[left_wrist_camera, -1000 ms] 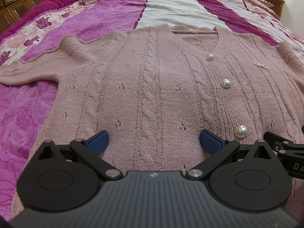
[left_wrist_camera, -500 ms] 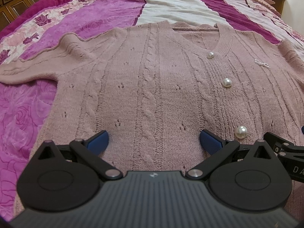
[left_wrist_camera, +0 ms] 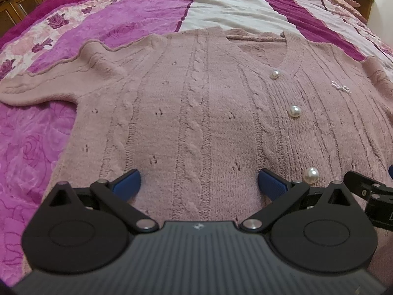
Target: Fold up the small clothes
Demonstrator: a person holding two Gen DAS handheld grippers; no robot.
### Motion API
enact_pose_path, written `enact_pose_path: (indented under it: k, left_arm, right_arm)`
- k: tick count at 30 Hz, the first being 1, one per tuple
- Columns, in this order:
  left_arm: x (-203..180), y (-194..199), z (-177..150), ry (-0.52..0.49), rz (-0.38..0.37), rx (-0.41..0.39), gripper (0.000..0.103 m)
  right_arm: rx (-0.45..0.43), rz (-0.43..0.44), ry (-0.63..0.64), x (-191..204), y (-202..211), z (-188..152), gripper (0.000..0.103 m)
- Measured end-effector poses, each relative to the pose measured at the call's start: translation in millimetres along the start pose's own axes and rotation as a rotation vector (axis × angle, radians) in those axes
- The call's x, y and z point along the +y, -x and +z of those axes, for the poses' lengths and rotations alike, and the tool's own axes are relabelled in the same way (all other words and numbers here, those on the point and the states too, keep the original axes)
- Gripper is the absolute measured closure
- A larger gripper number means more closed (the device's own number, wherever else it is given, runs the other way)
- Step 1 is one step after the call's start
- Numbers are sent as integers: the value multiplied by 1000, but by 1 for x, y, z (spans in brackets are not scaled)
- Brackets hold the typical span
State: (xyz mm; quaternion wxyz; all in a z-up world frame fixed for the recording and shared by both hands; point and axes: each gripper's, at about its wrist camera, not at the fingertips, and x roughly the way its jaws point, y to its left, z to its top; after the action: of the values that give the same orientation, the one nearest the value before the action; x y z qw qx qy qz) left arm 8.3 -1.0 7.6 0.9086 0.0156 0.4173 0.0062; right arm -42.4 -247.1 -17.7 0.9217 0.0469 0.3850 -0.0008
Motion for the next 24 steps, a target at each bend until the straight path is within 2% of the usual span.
enact_pose_path:
  k: [13,19,24]
  left_arm:
    - [3,9,9,31,-21,14,0]
    - [2,8,8,18,-10,18,0]
    - [3,3,6,29,-6,33,0]
  right_arm:
    - [-15,87,8,-8,18,16,0]
    - [-58,55,-13,-34,29,32,0]
    - [-96,-12,-44,-65,33,46,0]
